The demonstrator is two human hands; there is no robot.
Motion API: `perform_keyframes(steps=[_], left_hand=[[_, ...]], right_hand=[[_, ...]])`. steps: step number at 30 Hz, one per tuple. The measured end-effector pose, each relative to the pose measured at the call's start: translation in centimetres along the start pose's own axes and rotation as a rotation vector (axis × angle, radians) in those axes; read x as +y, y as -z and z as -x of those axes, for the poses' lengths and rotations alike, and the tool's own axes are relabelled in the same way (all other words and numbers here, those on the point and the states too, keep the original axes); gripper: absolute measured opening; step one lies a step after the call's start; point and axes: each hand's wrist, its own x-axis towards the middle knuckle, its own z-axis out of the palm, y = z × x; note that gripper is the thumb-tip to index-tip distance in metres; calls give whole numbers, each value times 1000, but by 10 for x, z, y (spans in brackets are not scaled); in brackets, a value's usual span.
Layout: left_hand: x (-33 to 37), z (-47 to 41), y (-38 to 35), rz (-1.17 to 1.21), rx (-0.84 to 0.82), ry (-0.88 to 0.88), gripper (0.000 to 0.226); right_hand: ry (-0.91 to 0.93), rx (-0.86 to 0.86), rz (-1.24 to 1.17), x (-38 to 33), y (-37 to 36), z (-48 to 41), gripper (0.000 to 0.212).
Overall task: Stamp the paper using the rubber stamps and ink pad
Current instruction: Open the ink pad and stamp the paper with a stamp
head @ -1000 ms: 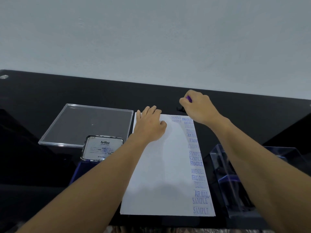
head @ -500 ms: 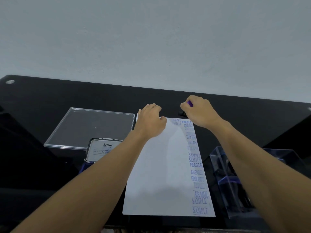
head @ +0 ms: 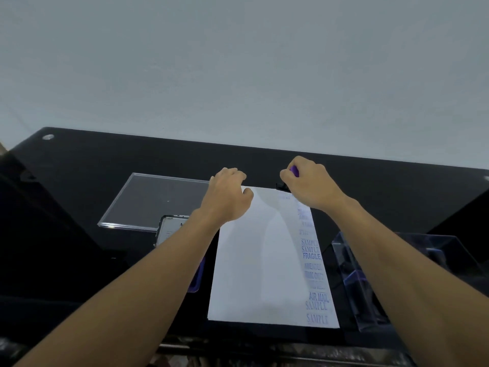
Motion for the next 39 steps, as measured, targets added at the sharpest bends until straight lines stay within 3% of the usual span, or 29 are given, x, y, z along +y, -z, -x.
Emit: perform_keyframes(steps=[6, 13, 23, 39], left_hand=[[-32, 47, 36, -3, 56, 58, 36], [-86, 107, 65, 26, 116, 146, 45], [-149, 164, 52, -64, 140, 297, 51], [-161, 178, 38, -234, 144, 251, 53]], right_hand=[[85, -63, -41, -51, -30, 45, 19], [215, -131, -77, -93, -74, 87, 29], [353, -282, 37, -124, -120, 110, 23], [538, -215, 247, -142, -163, 112, 23]])
